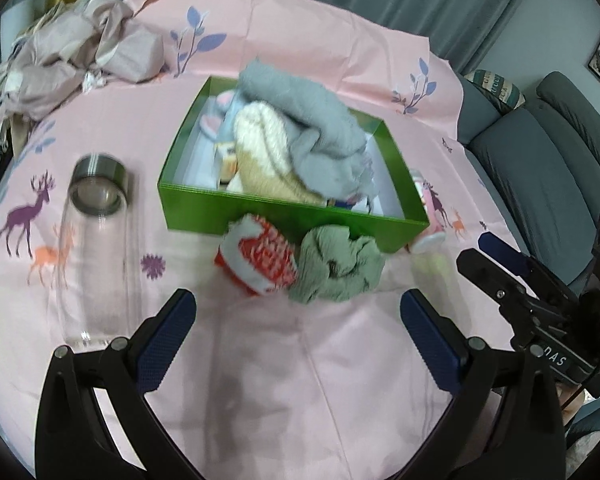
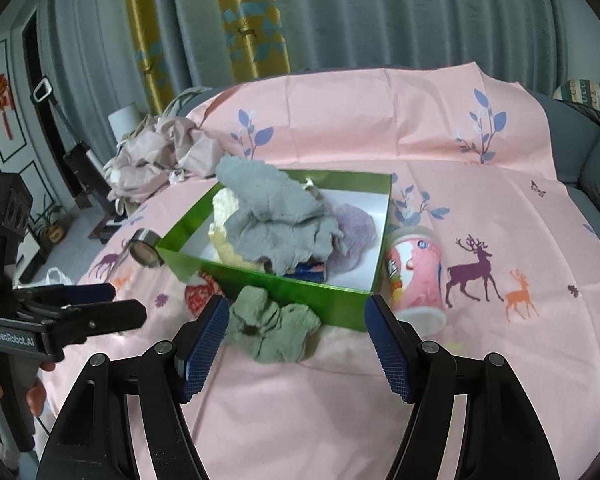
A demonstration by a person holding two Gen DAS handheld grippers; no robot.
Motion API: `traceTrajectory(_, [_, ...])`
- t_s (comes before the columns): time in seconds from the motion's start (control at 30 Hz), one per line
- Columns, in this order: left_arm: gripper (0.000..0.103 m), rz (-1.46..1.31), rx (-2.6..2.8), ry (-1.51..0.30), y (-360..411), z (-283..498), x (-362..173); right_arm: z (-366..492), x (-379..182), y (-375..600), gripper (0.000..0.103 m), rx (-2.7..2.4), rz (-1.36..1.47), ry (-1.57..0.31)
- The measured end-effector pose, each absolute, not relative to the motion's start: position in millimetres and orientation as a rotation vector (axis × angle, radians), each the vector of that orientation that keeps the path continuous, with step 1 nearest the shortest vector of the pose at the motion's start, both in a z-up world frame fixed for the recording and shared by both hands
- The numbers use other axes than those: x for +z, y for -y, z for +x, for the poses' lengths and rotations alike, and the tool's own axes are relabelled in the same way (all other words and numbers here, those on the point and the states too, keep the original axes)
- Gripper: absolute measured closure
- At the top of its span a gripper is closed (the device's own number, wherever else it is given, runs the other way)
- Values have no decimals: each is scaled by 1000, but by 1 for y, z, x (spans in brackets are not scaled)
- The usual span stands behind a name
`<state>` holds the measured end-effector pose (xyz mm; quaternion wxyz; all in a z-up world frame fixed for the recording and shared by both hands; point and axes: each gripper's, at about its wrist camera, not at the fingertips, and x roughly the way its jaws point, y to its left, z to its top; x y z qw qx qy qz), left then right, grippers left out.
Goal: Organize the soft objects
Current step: 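Move the right gripper to the green knitted cloth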
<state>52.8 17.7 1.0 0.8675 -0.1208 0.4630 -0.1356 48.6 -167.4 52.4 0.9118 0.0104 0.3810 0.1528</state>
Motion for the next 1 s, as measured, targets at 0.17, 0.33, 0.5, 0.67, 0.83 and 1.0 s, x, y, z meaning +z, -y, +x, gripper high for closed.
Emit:
traceTrajectory(0.17, [1,-274,-280,-1003,-21,47,-17,47,43,161,32,316,13,-818])
traceTrajectory(0.33, [1,-294,-292,-1017,-24,42,-30,48,33,159,32,320,17,-843])
traceTrajectory(0.5, [1,-364,-351,-994,-29,39,-40,51,10,165,32,366,106,-899])
traceTrajectory(0.67, [1,-453,-435,-1000,-28,38,-56,54,-21,174,32,415,215,-962])
traceTrajectory(0.83, [1,-494,-488,-1012,-24,41,-70,58,-40,174,32,427,261,-968])
traceTrajectory(1.0, [1,-460,-484,-1037,-18,47,-77,73,-45,164,33,413,235,-945])
